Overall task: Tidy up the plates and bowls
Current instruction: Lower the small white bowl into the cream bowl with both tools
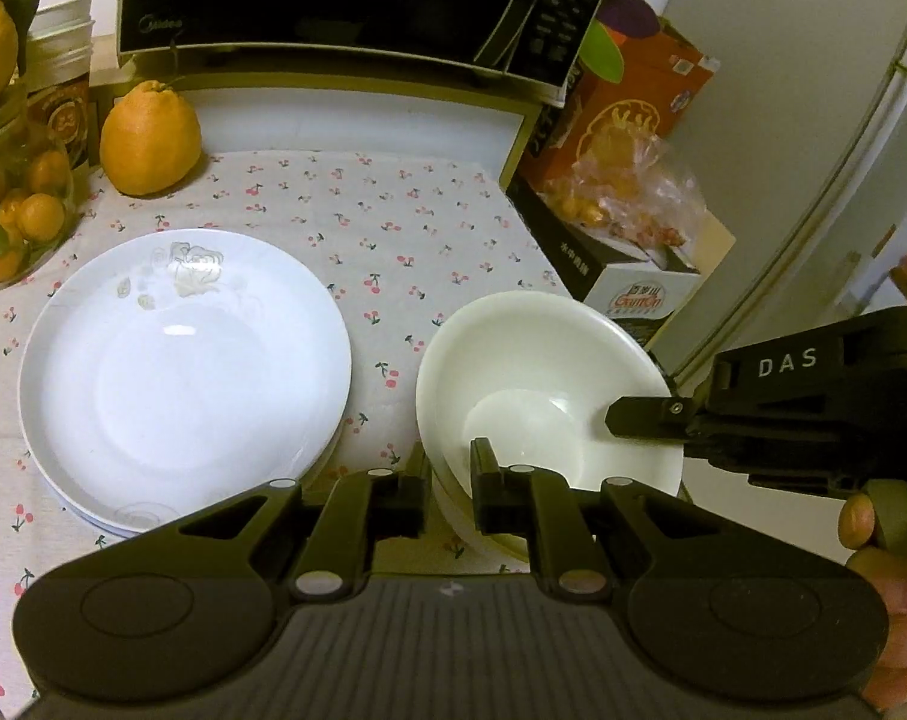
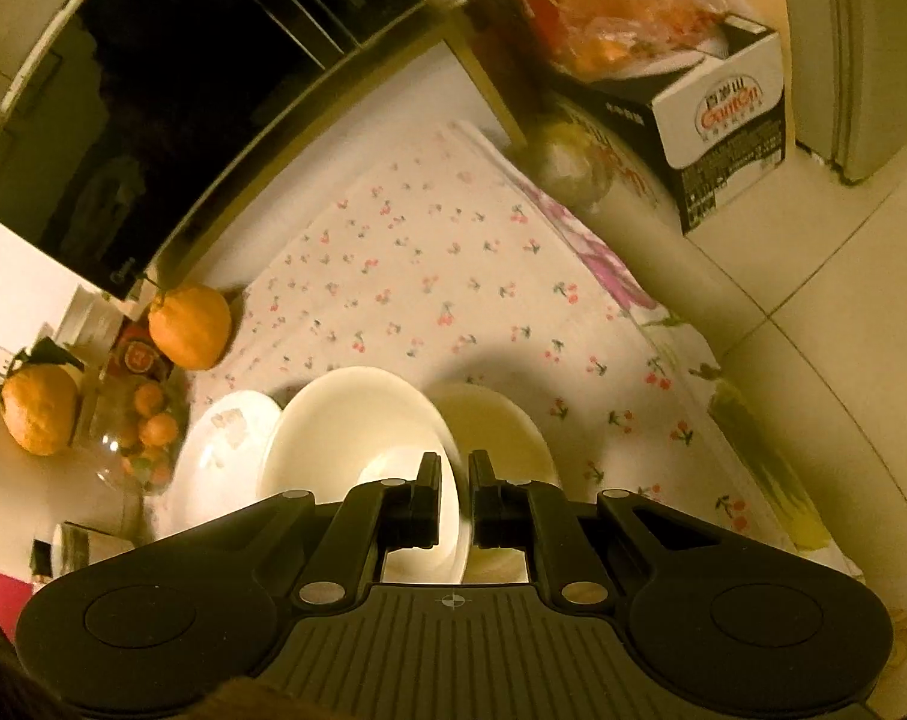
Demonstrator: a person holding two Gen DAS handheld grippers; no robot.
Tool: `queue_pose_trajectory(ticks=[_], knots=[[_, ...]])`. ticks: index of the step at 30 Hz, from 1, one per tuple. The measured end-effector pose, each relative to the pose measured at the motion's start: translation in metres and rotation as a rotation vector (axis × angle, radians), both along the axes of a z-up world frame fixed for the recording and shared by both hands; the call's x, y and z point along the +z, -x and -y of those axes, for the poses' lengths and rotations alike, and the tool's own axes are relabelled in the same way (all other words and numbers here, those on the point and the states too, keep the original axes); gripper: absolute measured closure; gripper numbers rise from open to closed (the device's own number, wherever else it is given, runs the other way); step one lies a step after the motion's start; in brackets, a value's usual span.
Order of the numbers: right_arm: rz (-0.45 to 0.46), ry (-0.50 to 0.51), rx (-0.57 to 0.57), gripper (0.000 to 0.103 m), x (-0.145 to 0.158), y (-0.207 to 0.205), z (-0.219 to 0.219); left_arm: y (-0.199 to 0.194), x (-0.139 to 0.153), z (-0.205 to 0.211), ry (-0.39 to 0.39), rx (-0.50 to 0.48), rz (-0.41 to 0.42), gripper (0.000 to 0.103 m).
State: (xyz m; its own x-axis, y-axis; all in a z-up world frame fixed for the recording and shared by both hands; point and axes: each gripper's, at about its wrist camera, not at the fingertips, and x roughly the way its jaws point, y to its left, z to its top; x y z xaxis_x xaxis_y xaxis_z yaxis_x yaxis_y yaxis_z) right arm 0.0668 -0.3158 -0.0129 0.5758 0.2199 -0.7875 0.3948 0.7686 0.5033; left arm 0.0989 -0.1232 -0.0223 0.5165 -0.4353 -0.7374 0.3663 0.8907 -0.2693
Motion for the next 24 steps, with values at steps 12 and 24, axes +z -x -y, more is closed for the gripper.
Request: queue_pose_trajectory(ticks=[12,24], knots=[[-0.021,0.040,0.012,0.093,-0.005,0.000,-0.001,0.005,-0.008,0.009,-0.044,-0.018,0.010,0.089],[-0.017,0.097,0.050,0.089,-0.002,-0.002,-0.005,0.005,-0.011,0.012,-0.065,-0.029,0.010,0.086]])
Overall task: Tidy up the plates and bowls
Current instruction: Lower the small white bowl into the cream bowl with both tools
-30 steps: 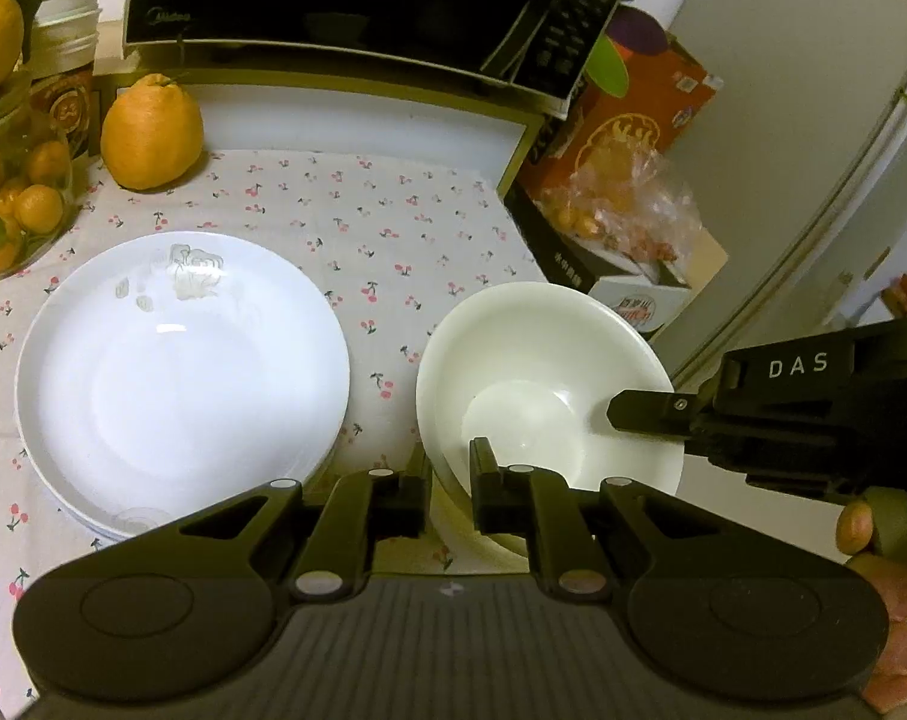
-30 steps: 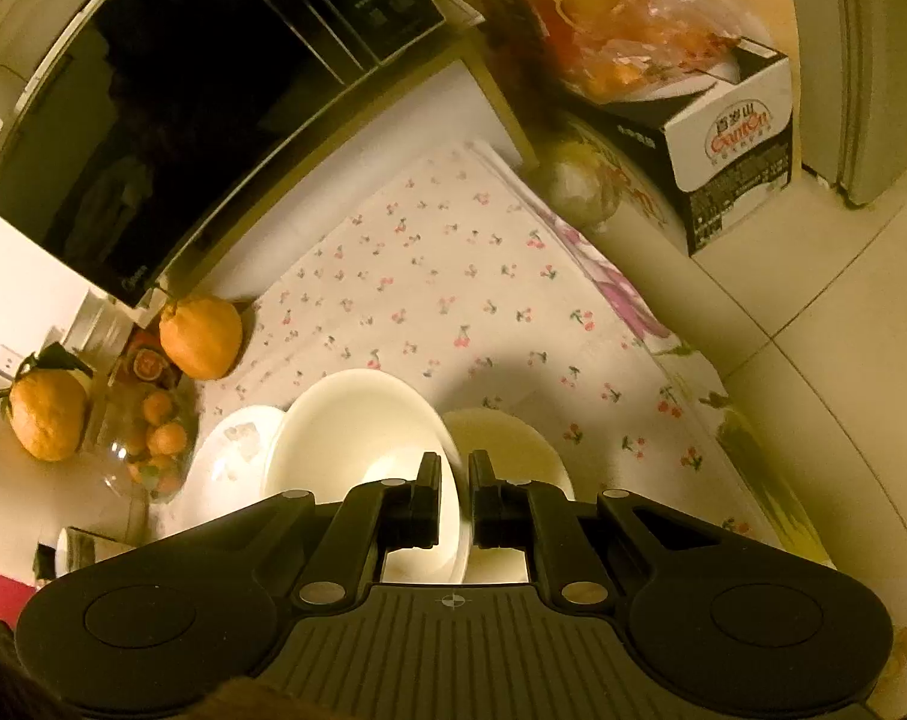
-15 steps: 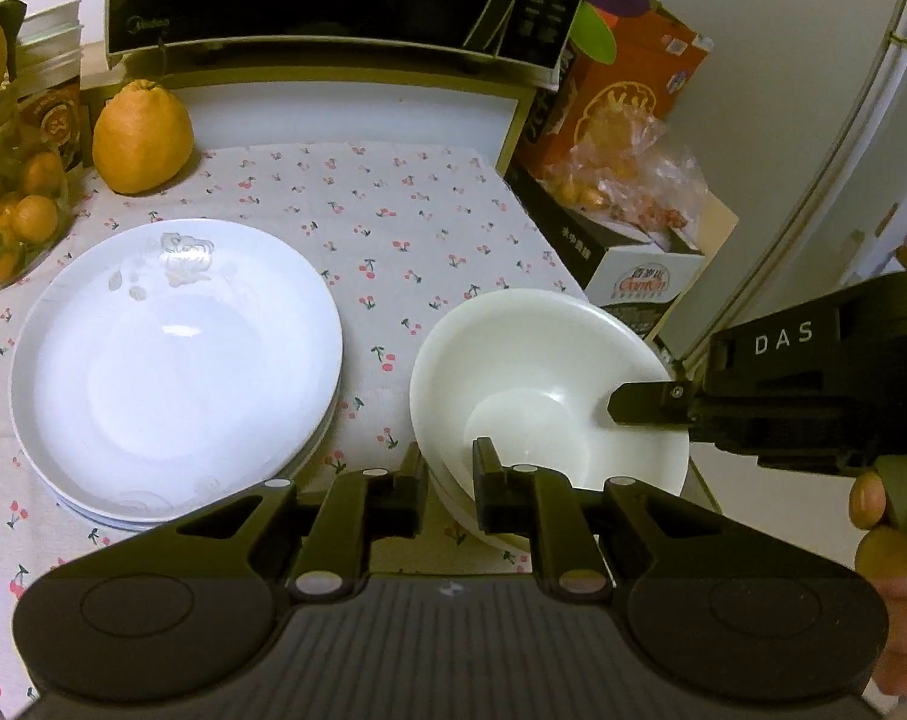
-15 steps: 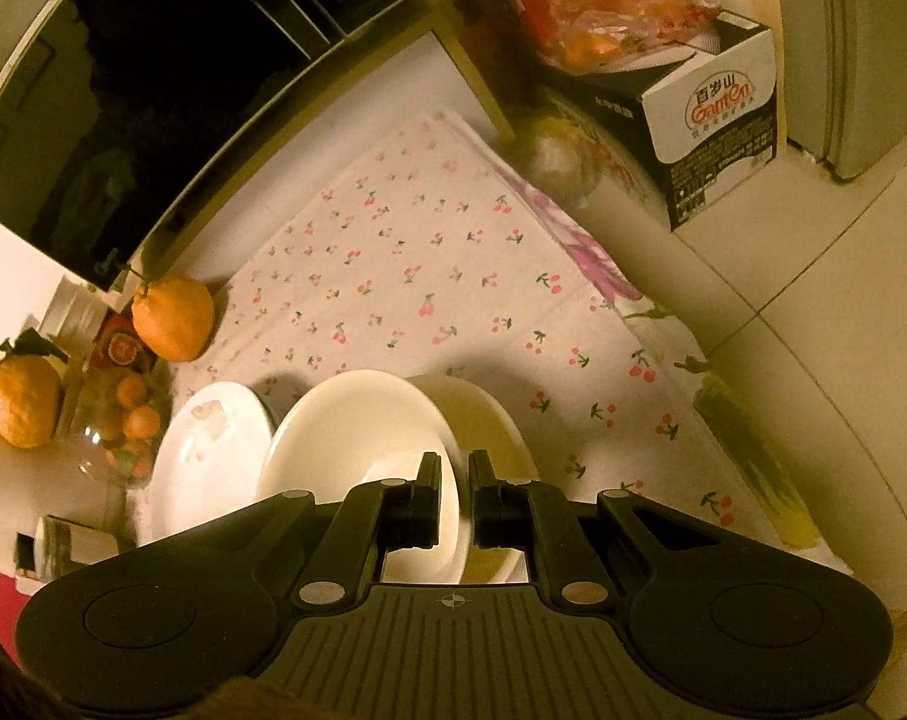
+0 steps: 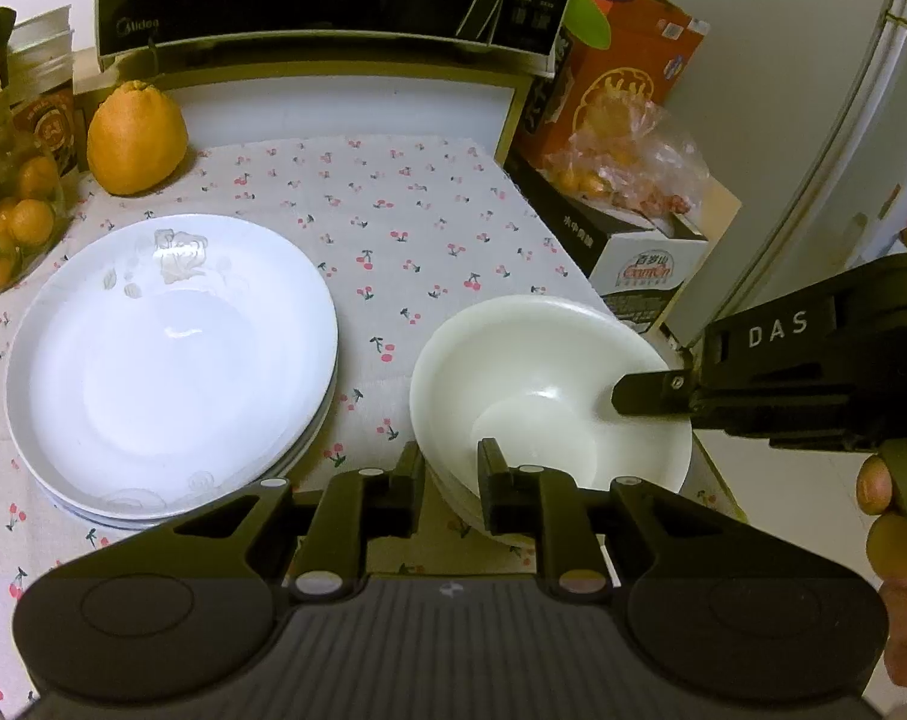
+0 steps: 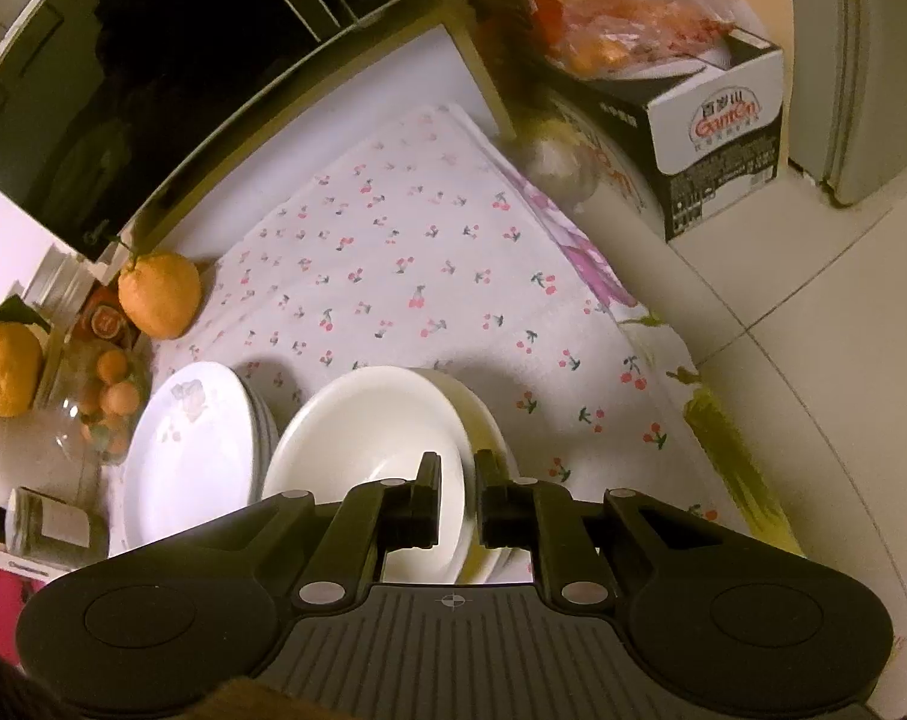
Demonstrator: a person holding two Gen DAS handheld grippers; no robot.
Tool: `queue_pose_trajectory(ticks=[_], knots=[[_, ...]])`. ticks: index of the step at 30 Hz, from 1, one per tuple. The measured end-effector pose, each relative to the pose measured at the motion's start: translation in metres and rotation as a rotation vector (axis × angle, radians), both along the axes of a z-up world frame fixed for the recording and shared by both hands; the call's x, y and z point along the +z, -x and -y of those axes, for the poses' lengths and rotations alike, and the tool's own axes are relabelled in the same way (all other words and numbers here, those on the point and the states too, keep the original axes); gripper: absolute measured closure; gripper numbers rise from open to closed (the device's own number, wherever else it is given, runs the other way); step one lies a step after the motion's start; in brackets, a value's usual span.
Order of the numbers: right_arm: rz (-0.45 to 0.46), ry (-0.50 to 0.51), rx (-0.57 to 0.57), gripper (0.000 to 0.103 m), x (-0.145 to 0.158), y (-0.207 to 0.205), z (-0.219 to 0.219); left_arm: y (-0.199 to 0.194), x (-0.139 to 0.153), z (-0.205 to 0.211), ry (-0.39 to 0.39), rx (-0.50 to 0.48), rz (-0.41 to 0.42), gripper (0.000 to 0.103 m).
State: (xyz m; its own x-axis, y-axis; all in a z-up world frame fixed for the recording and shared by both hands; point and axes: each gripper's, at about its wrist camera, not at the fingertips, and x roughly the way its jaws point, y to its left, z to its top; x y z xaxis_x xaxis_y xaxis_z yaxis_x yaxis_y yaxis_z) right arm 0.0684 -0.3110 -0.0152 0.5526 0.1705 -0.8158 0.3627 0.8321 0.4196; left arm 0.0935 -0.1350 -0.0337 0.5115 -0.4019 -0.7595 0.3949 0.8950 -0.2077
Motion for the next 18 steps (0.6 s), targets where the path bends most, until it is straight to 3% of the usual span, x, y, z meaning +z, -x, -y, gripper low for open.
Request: queue_pose_trajectory(ticks=[18], knots=[[0.022,0.028,0.032,0.089,0.0053,0.0011,0.0045,0.0009,-0.0023,0.0004,-0.012,-0.019,0.005,0.086]])
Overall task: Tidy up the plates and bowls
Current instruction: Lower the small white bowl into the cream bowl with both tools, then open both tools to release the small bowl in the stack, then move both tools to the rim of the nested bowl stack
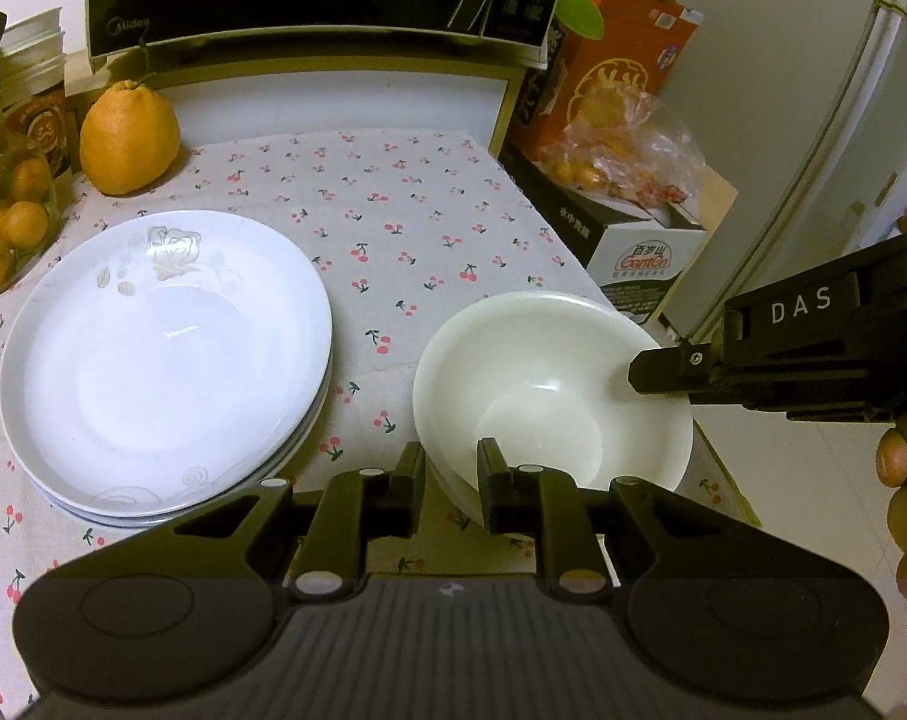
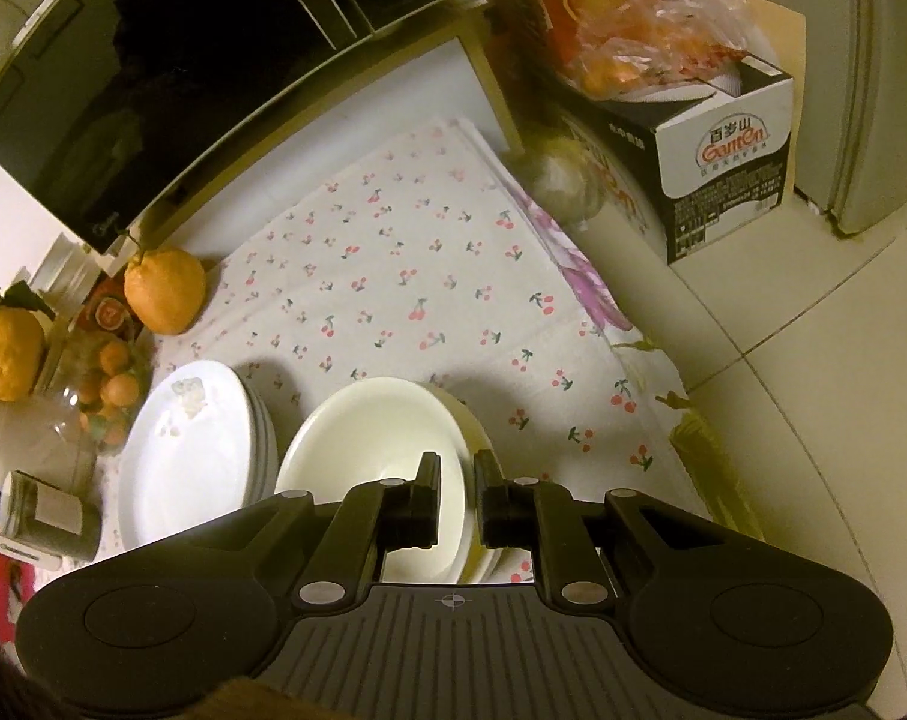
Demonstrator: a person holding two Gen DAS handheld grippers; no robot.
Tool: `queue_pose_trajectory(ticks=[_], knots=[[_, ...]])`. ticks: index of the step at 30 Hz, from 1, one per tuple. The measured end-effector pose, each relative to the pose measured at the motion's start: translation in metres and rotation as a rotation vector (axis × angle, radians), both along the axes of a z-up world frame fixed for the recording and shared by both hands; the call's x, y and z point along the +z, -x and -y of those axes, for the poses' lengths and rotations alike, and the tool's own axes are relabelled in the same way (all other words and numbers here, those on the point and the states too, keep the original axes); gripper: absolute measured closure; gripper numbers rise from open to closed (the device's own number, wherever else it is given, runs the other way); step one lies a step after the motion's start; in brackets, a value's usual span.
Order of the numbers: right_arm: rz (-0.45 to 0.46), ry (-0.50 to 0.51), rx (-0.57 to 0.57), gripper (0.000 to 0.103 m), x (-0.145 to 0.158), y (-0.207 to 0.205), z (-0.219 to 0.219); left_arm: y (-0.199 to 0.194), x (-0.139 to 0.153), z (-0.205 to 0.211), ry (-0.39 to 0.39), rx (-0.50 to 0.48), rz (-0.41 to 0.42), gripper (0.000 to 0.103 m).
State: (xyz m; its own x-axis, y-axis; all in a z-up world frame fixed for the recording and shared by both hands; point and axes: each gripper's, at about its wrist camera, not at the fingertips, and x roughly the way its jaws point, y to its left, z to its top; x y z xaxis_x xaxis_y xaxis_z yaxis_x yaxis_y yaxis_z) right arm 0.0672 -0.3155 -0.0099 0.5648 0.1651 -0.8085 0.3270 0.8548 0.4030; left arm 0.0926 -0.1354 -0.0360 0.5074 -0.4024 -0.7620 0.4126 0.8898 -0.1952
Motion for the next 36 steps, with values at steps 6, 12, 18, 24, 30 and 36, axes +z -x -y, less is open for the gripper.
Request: queue_pose_trajectory(ticks=[6,12,18,24,30,36], knots=[[0.006,0.048,0.020,0.081,0.001,0.001,0.000,0.000,-0.001,0.003,-0.020,-0.021,0.015,0.086],[0.013,0.067,0.042,0.081,-0.001,0.002,0.002,0.000,-0.001,0.001,-0.020,-0.051,0.027,0.082],[0.036,0.054,0.047,0.068,-0.001,0.004,0.006,0.001,-0.002,-0.002,-0.019,-0.079,0.036,0.070],[0.091,0.057,0.081,0.045,0.003,0.010,0.007,0.007,0.000,-0.002,-0.013,-0.157,0.075,0.036],[0.157,0.041,0.101,0.030,0.003,0.017,0.010,0.019,0.000,-0.003,-0.012,-0.246,0.130,0.011],[0.217,0.054,0.125,0.021,0.000,0.025,0.011,0.029,-0.007,-0.004,-0.009,-0.311,0.180,0.004]])
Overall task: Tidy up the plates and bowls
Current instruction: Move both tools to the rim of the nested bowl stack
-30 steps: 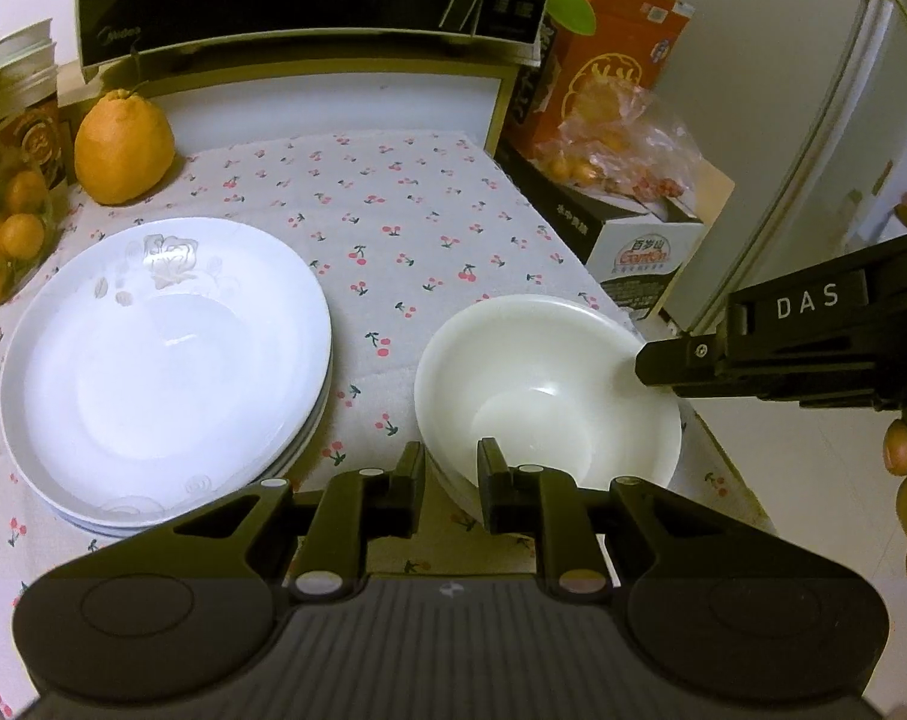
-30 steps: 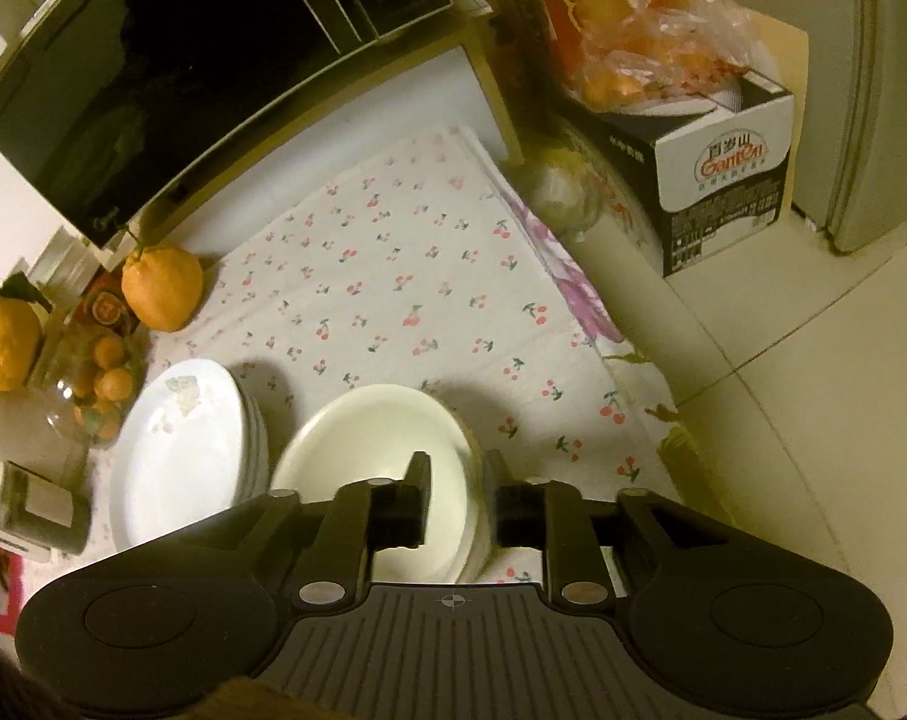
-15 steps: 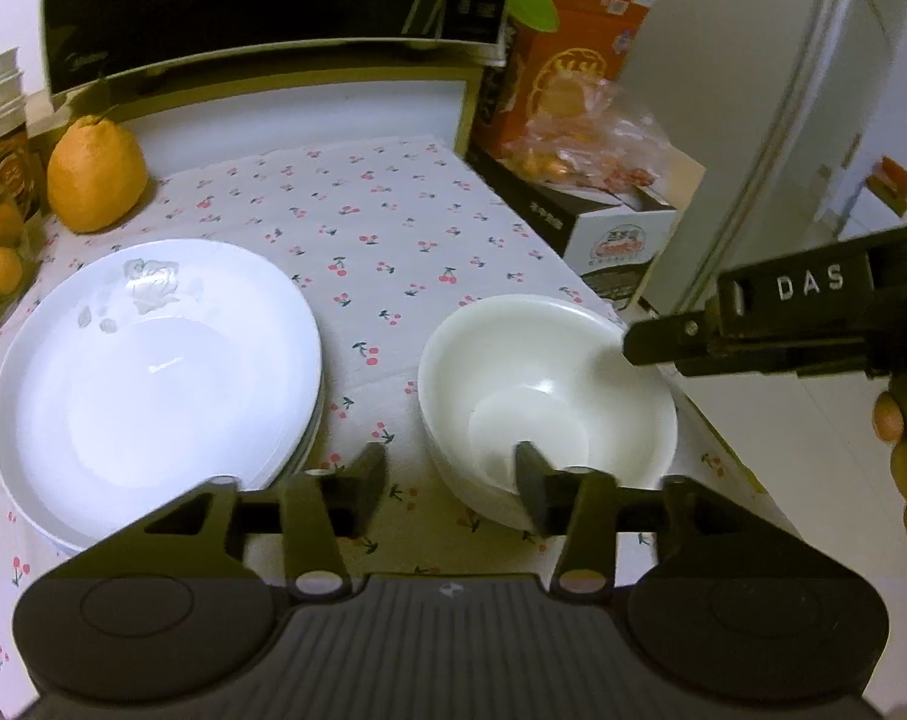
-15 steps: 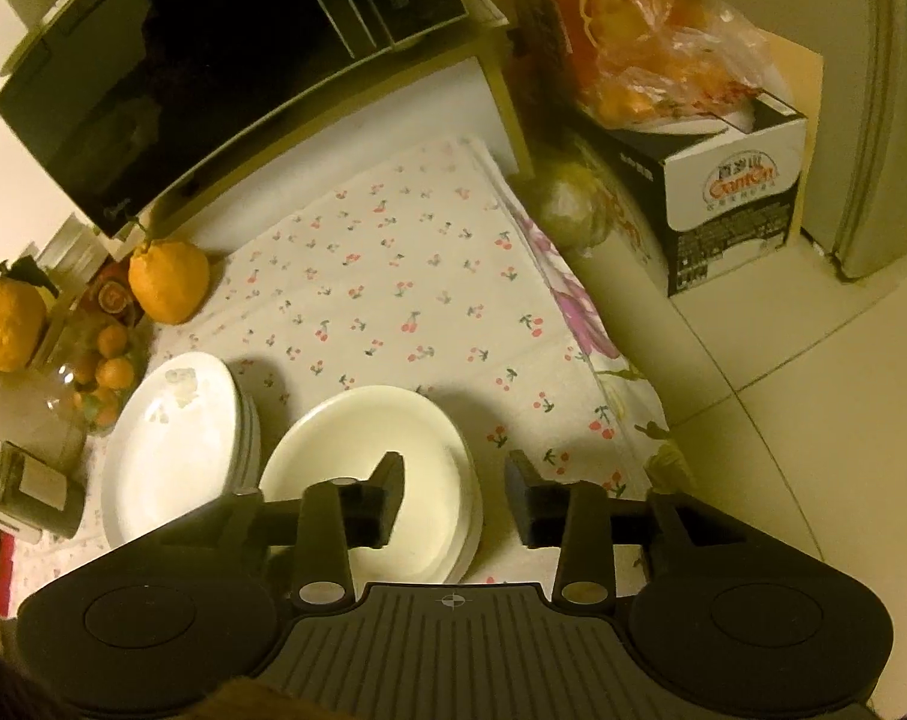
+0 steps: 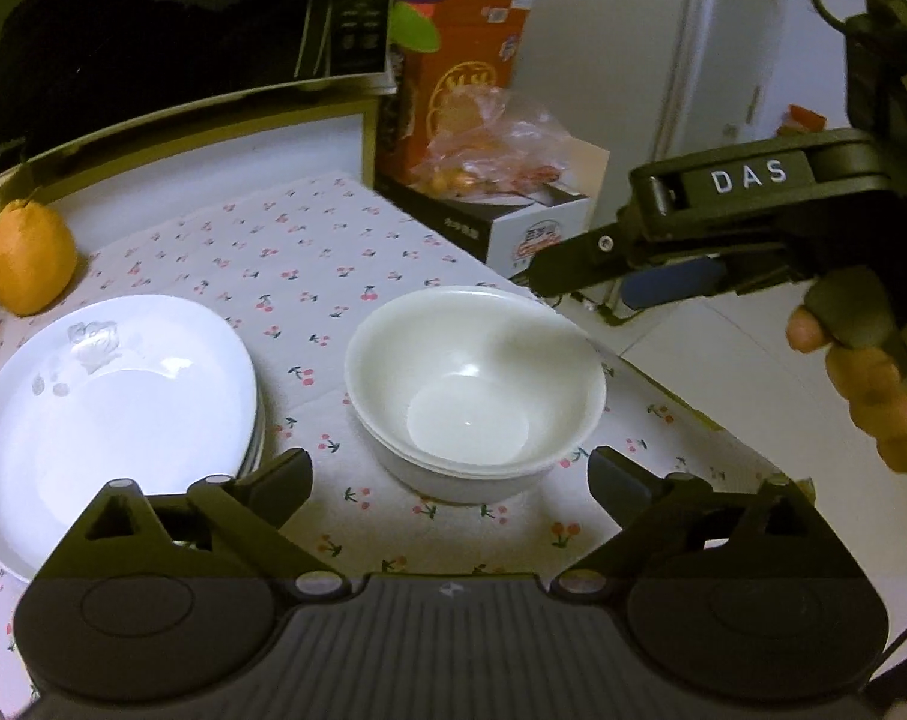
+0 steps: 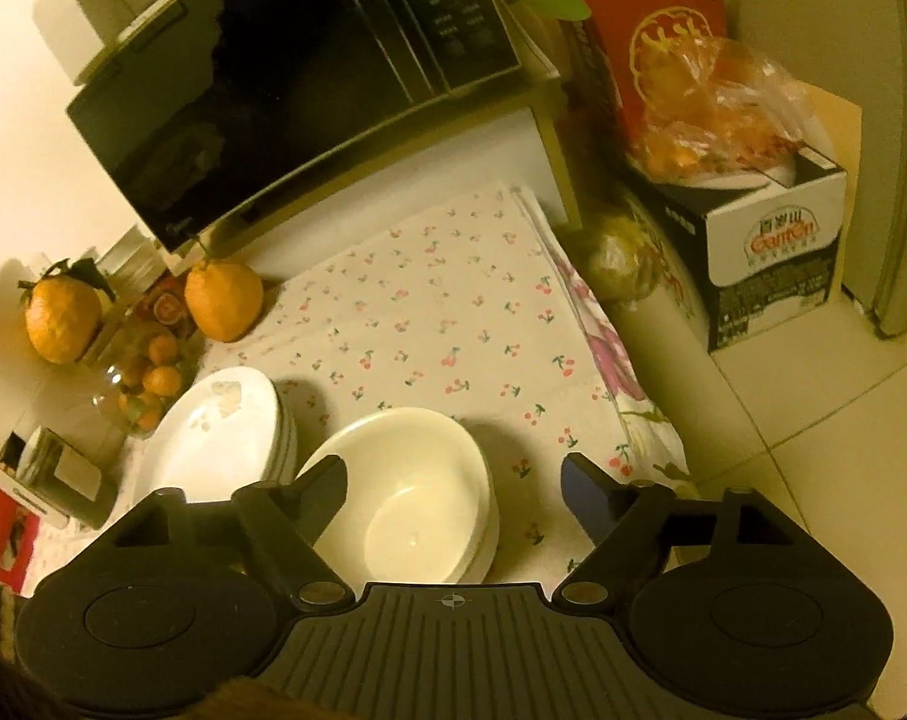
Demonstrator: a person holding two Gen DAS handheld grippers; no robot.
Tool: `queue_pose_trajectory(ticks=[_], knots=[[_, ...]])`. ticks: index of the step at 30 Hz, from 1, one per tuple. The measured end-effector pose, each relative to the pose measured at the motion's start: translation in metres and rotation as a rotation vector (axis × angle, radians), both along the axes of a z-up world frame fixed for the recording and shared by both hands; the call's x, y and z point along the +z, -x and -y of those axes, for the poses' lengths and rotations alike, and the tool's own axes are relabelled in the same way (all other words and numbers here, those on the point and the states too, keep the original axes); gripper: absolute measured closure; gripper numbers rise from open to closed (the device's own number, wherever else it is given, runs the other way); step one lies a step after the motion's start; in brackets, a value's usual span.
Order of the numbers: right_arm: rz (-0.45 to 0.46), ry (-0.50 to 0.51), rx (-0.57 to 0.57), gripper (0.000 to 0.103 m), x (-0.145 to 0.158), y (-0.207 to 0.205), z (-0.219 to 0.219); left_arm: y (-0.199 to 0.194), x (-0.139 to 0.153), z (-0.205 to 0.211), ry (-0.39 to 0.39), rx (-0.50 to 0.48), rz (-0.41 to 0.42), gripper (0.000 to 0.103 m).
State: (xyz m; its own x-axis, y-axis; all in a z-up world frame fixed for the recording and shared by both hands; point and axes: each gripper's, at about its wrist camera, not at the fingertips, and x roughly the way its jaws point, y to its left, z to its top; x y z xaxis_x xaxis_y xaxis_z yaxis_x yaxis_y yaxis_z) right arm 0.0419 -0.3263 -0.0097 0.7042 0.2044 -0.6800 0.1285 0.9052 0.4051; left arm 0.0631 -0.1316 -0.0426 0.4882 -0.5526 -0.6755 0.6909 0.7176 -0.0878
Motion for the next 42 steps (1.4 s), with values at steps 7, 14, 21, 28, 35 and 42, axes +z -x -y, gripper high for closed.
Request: queue_pose_trajectory(ticks=[7,14,21,28,35,42], knots=[[0.019,0.012,0.033,0.020,-0.016,0.004,-0.005,0.006,-0.017,0.000,0.012,-0.019,0.024,0.003],[0.006,-0.036,0.037,0.020,-0.029,0.000,-0.009,0.003,-0.024,0.008,0.007,-0.029,0.020,0.003],[-0.024,-0.016,0.034,0.020,-0.038,-0.005,-0.013,-0.006,-0.028,0.011,0.020,-0.024,0.007,0.005],[-0.048,-0.039,-0.003,0.020,-0.043,-0.011,-0.009,-0.007,-0.031,0.016,0.012,-0.027,0.000,0.009],[-0.057,-0.040,-0.020,0.027,-0.045,-0.013,-0.009,-0.008,-0.032,0.018,0.000,-0.037,0.005,0.014],[-0.068,-0.029,-0.019,0.046,-0.047,-0.016,-0.011,-0.013,-0.030,0.017,0.004,-0.035,-0.004,0.017]])
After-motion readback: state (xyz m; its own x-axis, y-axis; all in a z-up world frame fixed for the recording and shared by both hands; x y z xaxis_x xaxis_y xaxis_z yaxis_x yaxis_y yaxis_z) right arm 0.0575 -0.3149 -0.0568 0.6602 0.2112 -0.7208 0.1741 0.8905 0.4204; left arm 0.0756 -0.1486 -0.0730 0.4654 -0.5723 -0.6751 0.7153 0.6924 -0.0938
